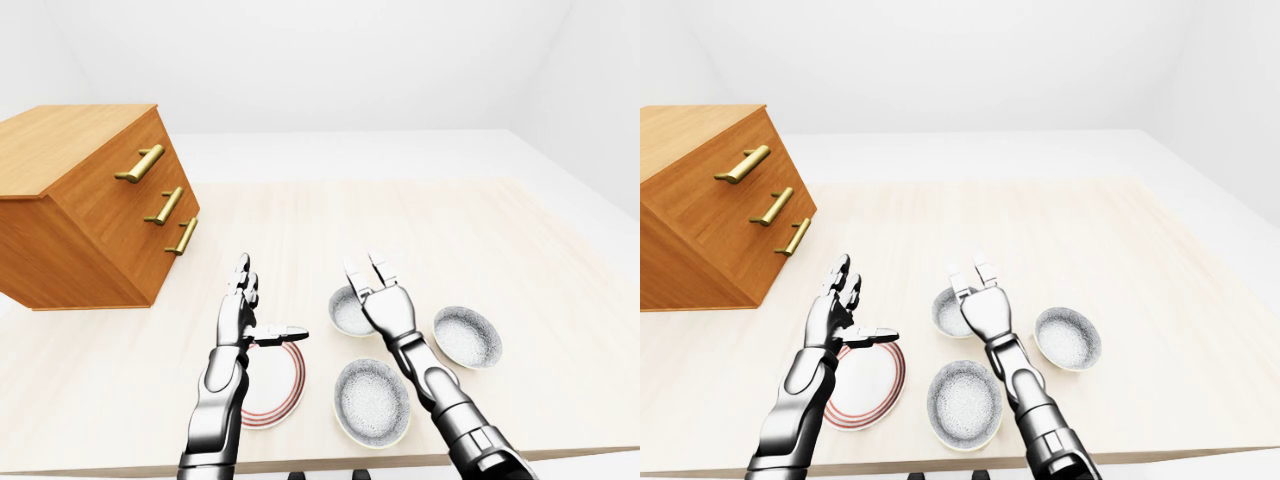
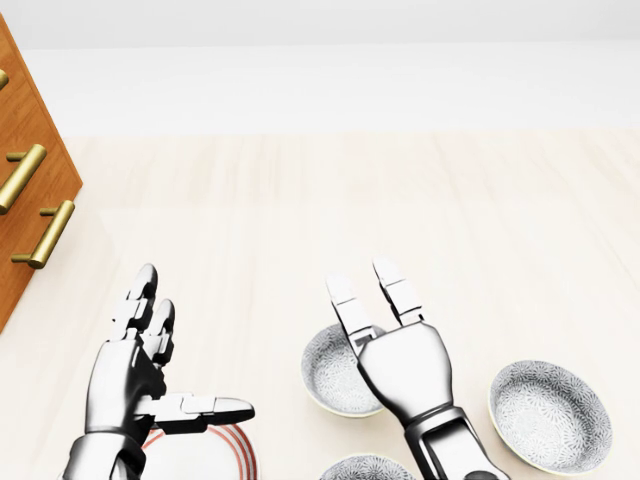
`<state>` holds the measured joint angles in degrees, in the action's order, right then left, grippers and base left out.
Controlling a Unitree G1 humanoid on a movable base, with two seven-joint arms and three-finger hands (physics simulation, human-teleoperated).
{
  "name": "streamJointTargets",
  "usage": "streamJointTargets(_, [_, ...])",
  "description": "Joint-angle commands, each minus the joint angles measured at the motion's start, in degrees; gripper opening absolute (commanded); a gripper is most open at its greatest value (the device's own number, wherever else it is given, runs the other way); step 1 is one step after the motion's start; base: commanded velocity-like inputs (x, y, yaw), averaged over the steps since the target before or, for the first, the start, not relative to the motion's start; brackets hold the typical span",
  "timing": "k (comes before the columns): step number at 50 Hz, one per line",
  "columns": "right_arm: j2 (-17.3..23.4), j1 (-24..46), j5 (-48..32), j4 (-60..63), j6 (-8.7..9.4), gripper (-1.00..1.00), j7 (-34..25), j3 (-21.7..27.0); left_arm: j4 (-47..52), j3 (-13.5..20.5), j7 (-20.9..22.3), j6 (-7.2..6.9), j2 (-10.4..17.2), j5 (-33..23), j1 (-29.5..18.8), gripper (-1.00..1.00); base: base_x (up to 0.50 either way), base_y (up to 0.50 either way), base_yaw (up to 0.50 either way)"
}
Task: Stack the bowl at the front on the bowl in the middle.
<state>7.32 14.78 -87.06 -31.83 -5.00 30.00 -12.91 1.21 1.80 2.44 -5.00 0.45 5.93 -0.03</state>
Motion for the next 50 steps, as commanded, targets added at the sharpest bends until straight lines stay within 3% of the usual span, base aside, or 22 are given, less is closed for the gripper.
streamJointTargets(1, [-0.16, -1.16, -2.02, -7.73, 0.0, 1.0, 0.0, -1.08, -0.26, 0.13, 0.13, 0.0, 0.06, 0.16, -0.03, 1.0, 0.0, 0.0, 0.0])
streamJointTargets(4, [-0.23, -1.29, -1.24, -7.44, 0.0, 1.0, 0.0, -0.84, -0.06, 0.0, 0.01, 0.0, 0.0, 0.01, 0.1, 1.0, 0.0, 0.0, 0.0])
streamJointTargets(5, [-0.21, -1.46, -0.71, -7.64, 0.0, -0.81, 0.0, -0.8, -0.18, -0.01, 0.0, 0.0, -0.01, 0.0, 0.05, 1.0, 0.0, 0.0, 0.0])
streamJointTargets(6, [-0.12, -1.59, -0.61, -7.48, 0.0, -1.0, 0.0, -0.84, -0.26, 0.0, -0.01, 0.0, -0.01, 0.0, 0.0, 1.0, 0.0, 0.0, 0.0])
streamJointTargets(50, [1.91, 1.12, 7.67, 8.88, 0.0, -1.0, 0.0, 6.23, 0.12, -0.6, -0.23, 0.0, -0.3, -0.24, 0.84, 1.0, 0.0, 0.0, 0.0])
